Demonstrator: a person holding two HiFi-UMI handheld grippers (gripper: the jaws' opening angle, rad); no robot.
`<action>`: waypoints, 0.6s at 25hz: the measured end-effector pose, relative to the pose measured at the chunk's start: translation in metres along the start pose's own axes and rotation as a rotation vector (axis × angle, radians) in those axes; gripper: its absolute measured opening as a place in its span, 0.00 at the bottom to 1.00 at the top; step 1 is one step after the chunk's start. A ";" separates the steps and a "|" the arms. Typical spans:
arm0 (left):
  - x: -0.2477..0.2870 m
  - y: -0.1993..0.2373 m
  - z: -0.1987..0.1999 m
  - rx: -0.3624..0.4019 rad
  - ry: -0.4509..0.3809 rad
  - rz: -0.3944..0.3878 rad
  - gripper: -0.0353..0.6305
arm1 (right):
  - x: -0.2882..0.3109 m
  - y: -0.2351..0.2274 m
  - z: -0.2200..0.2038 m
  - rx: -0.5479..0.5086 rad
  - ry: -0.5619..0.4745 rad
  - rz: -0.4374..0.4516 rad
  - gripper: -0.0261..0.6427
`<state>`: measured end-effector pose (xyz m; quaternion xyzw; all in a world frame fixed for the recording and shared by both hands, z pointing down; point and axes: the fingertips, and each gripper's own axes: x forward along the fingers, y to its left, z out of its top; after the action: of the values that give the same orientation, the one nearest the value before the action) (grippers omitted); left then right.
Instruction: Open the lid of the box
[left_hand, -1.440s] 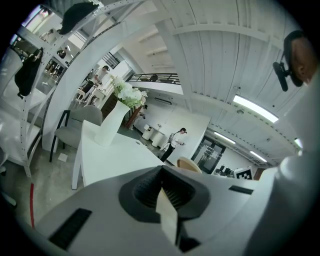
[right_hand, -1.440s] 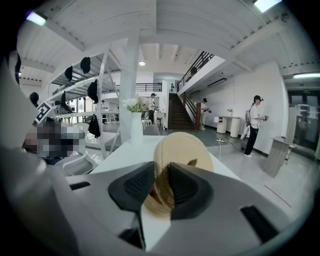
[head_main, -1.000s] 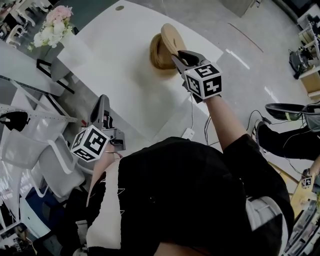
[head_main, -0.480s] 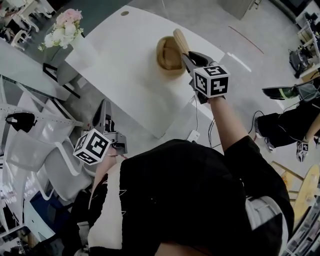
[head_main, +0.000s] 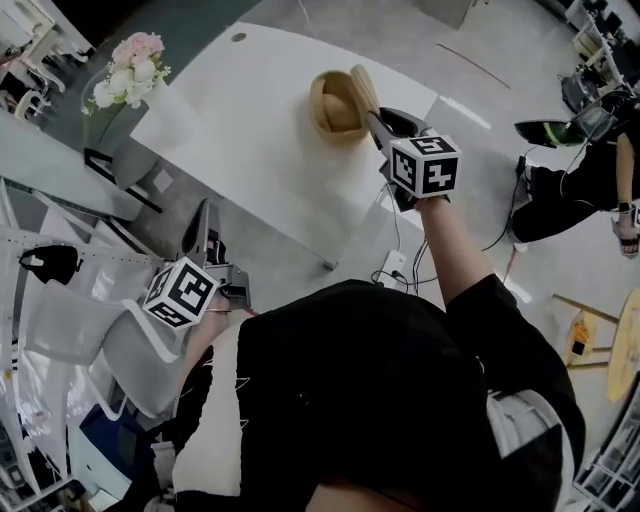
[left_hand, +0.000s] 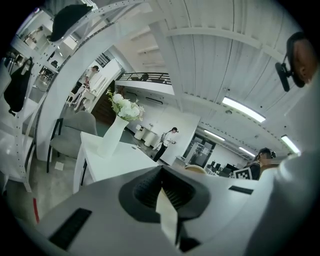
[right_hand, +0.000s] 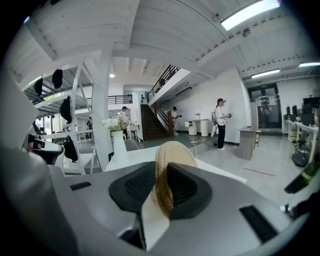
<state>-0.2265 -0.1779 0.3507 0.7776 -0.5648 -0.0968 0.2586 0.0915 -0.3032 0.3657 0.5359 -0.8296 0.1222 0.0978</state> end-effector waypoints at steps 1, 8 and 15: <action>-0.002 0.000 -0.001 -0.003 0.004 -0.007 0.07 | -0.006 0.002 -0.002 0.006 0.001 -0.008 0.17; -0.012 -0.011 -0.011 -0.008 0.040 -0.080 0.07 | -0.046 0.019 -0.011 0.031 0.004 -0.052 0.17; -0.020 -0.028 -0.027 -0.014 0.088 -0.165 0.07 | -0.086 0.042 -0.023 0.051 0.004 -0.073 0.17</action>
<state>-0.1985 -0.1447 0.3567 0.8231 -0.4864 -0.0875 0.2798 0.0891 -0.2055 0.3582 0.5679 -0.8059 0.1408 0.0903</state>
